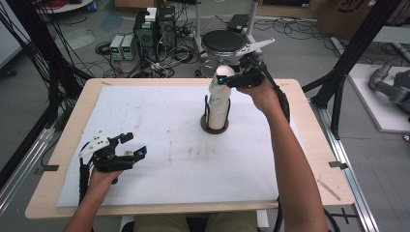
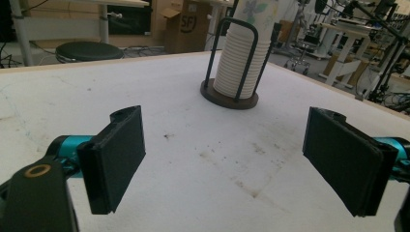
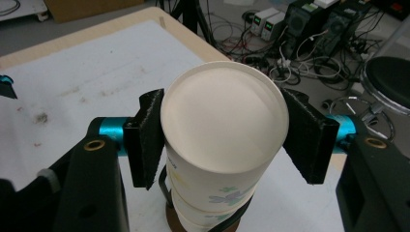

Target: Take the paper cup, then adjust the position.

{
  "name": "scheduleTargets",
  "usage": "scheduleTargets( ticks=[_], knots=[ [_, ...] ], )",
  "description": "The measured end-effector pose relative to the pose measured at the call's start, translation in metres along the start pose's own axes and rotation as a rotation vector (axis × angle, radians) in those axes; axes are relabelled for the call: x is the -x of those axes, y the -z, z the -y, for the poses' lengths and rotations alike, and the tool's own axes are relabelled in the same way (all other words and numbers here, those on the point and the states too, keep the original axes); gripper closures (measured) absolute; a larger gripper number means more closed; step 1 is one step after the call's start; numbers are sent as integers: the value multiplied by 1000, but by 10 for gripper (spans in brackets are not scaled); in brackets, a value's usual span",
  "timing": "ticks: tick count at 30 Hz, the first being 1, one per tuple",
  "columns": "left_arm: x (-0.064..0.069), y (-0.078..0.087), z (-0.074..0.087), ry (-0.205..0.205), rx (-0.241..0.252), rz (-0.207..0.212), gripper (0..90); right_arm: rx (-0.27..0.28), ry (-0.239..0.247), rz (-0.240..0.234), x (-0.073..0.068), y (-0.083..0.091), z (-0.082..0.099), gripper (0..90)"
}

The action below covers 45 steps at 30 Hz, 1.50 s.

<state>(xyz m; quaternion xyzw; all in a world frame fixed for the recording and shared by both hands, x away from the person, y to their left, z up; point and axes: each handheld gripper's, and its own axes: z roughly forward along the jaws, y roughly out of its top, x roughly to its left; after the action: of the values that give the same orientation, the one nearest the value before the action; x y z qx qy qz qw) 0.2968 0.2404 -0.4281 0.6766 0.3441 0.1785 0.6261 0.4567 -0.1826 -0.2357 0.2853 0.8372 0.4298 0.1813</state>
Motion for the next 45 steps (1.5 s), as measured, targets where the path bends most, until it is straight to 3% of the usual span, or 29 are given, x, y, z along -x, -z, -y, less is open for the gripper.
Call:
scheduleTargets(
  ticks=[5, 12, 22, 30, 35, 40, 43, 45],
  knots=[
    [1, 0, 0, -5, -2, 9, 151, 50, 8, 2, -2, 23, -1, 380],
    [3, -1, -1, -5, 12, 14, 150, 74, 32, 8, -9, 51, 9, 380],
    [5, -3, -1, 0, 33, 43, 150, 103, 20, -22, -23, 76, 55, 380],
    [9, -4, -1, -20, 31, 49, 150, 76, 33, -60, -37, 72, 85, 380],
    [12, -5, -1, -35, 21, 57, 150, 68, 44, -85, -46, 64, 94, 379],
    [14, -7, -1, -57, 32, 95, 151, 73, 53, -111, -55, 55, 99, 378],
    [17, -10, -1, -89, 21, 97, 151, 73, 62, -128, -61, 51, 101, 378],
    [20, -12, -1, -88, 4, 94, 151, 72, 66, -139, -65, 48, 102, 378]
  ],
)
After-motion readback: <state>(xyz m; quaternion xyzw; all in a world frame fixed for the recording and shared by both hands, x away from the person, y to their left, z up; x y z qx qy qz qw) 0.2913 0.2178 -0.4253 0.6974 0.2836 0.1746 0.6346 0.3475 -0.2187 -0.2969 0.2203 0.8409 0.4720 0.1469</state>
